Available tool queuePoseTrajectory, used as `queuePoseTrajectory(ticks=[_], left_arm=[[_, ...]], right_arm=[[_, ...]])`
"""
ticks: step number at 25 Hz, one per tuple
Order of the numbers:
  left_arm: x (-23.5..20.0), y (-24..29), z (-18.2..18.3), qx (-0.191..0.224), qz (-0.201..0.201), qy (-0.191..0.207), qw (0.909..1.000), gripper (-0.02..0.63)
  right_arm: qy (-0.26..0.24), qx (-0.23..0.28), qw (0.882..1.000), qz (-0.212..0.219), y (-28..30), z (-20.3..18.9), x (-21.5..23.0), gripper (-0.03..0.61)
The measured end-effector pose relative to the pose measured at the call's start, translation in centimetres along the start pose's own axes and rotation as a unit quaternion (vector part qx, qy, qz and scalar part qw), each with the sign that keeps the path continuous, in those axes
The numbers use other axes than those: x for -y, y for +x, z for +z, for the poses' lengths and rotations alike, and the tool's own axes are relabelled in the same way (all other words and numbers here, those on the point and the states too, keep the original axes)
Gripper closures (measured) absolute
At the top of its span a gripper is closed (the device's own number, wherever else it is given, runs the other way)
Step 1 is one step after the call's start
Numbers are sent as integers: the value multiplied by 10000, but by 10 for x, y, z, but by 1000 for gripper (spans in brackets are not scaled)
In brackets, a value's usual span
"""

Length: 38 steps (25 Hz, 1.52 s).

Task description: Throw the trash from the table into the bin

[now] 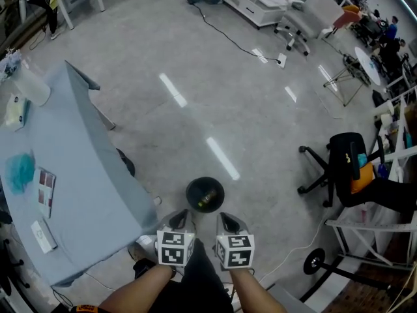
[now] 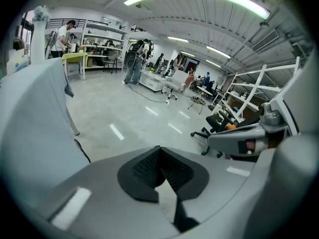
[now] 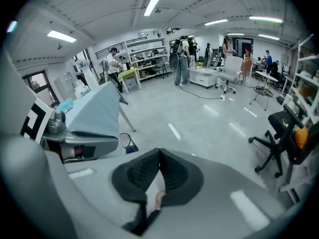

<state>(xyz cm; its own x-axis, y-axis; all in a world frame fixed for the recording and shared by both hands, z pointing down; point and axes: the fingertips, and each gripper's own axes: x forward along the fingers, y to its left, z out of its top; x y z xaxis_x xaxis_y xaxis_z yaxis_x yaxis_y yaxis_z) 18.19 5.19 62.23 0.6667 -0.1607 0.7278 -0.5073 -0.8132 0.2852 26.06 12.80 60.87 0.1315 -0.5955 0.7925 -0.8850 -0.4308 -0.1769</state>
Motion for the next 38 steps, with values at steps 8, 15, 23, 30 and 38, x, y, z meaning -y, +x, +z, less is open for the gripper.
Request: queuePoseTrajectory(ticks=[8,15,23,30,38], left_arm=[[-7,-74,31,454,33,-18,9990,606],[-31,-139,59,1018,243,-141,9944,606],[-72,-220,65,1601,671,-336,9842,606],[-102,-273,65,2032,1141,-435,9715,606],[-125,-302,51,2116,1468,-597,9644,607]], right_arm=[[-299,345,9982,379,-44,35,-54,577],[-692,653,9933,657,-82,63,-107,577],[-1338,1061,9777,1225,-109,90,-195,577],[-1765,1224,9619,1694,-120,97,-258,577],[-1991,1225,9537,1895,-126,93,-292,577]])
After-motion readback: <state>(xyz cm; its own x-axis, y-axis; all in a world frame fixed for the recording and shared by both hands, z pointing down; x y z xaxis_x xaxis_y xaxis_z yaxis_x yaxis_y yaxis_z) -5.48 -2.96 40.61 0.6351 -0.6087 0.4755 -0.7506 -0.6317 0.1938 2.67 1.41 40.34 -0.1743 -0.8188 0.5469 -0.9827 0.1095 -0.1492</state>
